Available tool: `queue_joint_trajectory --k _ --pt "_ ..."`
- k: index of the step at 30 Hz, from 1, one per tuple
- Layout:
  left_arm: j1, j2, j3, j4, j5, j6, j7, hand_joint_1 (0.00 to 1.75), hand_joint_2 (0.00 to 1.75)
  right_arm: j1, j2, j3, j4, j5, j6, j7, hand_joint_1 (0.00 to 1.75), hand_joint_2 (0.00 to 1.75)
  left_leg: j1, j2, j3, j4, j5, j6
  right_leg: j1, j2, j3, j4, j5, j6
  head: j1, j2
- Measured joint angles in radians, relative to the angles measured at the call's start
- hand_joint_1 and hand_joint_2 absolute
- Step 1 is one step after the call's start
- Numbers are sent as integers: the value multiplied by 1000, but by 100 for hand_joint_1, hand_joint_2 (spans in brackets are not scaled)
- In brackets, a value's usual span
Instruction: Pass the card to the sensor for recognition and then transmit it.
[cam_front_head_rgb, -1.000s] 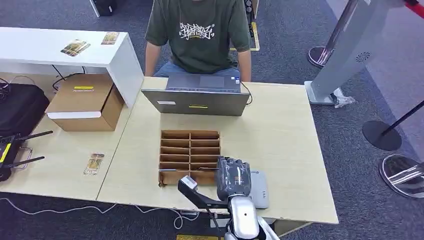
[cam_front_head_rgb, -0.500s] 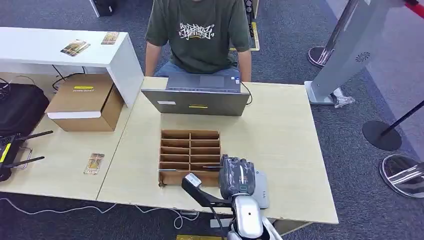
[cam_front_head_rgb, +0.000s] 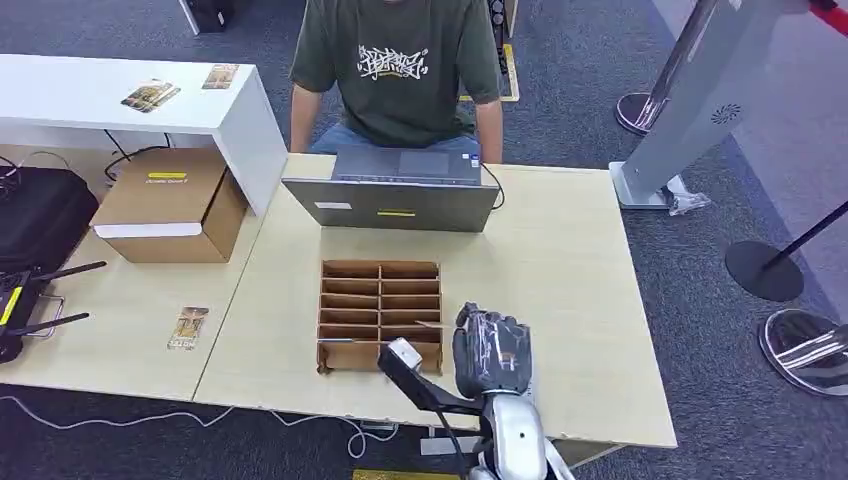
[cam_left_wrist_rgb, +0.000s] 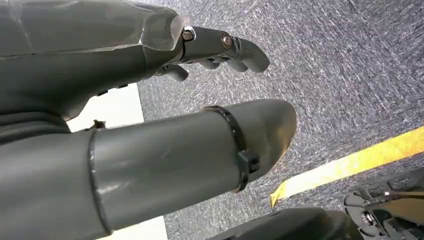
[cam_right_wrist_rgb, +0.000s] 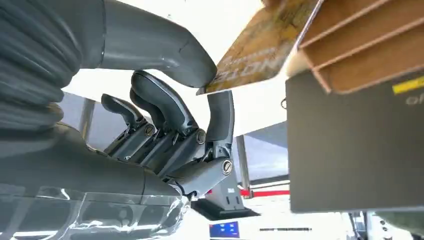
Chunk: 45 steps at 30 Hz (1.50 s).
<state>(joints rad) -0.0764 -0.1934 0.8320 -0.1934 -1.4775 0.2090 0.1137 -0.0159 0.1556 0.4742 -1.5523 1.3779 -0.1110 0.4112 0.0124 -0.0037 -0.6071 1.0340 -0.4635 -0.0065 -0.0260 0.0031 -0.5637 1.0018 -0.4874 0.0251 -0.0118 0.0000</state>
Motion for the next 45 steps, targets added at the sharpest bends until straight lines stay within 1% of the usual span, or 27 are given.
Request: queue_joint_trajectory --k 7,12,19,27,28,31,32,37,42,45 --pt "0 0 0 0 -1 0 0 0 0 24 -8 -26 -70 -26 -1 -4 175 175 0 0 0 0 0 0 0 0 0 0 0 0 0 0" --pt "1 0 0 0 -1 1 1 0 0 41 -14 -38 -109 -35 -25 -13 175 175 0 0 0 0 0 0 0 0 0 0 0 0 0 0" --pt "3 0 0 0 -4 9 0 0 0 79 -22 -52 -169 -35 -121 -43 175 175 0 0 0 0 0 0 0 0 0 0 0 0 0 0" --pt "4 -1 0 0 -2 11 0 0 0 99 -22 -75 -216 -30 -229 -87 175 175 0 0 0 0 0 0 0 0 0 0 0 0 0 0" --pt "4 -1 0 0 -2 11 0 0 0 99 -22 -77 -220 -27 -245 -92 175 175 0 0 0 0 0 0 0 0 0 0 0 0 0 0" --pt "4 -3 0 0 -1 13 0 0 0 97 -16 -95 -229 -22 -324 -112 175 175 0 0 0 0 0 0 0 0 0 0 0 0 0 0" --pt "4 -3 0 0 -1 14 0 0 0 94 -13 -99 -230 -22 -338 -116 175 175 0 0 0 0 0 0 0 0 1 0 0 0 0 0" --pt "4 -5 0 0 -3 22 0 0 0 50 -1 -119 -220 -27 -389 -150 175 175 0 0 0 0 0 0 0 0 1 0 0 0 0 0" --pt "4 -6 0 0 -5 24 -3 0 0 -16 11 -125 -173 -38 -411 -168 175 175 0 0 0 0 0 0 0 0 1 0 0 0 0 0" --pt "4 -6 0 0 -12 24 -10 0 0 -31 17 -127 -155 -41 -418 -173 175 175 0 0 0 0 0 0 0 -1 1 0 0 0 0 0"
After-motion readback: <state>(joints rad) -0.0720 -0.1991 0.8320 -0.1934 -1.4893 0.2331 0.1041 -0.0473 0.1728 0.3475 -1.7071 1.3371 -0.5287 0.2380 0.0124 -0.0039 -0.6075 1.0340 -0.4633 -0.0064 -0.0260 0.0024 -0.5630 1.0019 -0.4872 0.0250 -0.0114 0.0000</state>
